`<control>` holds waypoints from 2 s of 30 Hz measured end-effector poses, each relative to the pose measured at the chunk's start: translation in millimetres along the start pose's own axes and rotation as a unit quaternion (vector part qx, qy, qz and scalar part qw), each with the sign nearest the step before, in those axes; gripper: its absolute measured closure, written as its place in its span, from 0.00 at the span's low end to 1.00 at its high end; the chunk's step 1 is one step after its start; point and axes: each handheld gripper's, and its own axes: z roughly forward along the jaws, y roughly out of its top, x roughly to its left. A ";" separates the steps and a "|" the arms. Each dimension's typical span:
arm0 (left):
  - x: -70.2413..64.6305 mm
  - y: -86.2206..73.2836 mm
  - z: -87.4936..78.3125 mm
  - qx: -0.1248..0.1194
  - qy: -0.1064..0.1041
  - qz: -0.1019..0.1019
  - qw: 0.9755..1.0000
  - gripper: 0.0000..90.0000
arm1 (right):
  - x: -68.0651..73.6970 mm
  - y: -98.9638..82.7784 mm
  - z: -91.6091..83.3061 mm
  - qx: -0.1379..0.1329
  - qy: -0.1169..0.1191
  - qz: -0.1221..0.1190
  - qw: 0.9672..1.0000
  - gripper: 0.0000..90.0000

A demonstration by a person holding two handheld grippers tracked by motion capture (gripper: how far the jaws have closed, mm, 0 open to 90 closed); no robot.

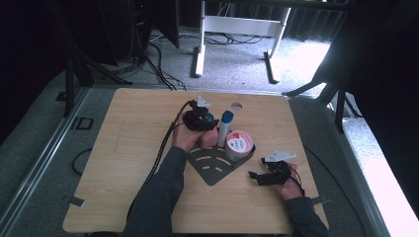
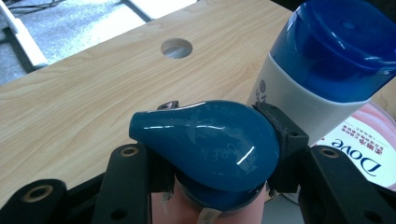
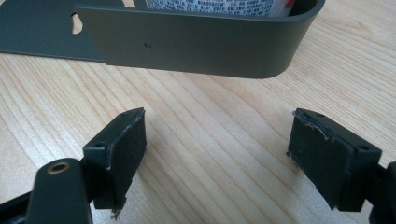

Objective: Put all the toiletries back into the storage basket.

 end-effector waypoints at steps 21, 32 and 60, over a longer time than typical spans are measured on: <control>-2.8 -6.6 7.6 0.026 0.007 0.008 1.000 0.46 | 0.0 0.0 0.0 0.000 0.000 0.000 1.000 0.21; -3.9 -9.6 2.2 0.029 0.009 0.019 0.999 0.37 | 0.0 0.0 0.1 0.000 0.000 0.000 1.000 0.21; 1.5 -19.1 -36.5 0.040 0.022 0.043 0.998 0.35 | 0.1 0.0 0.0 0.000 0.000 0.000 1.000 0.21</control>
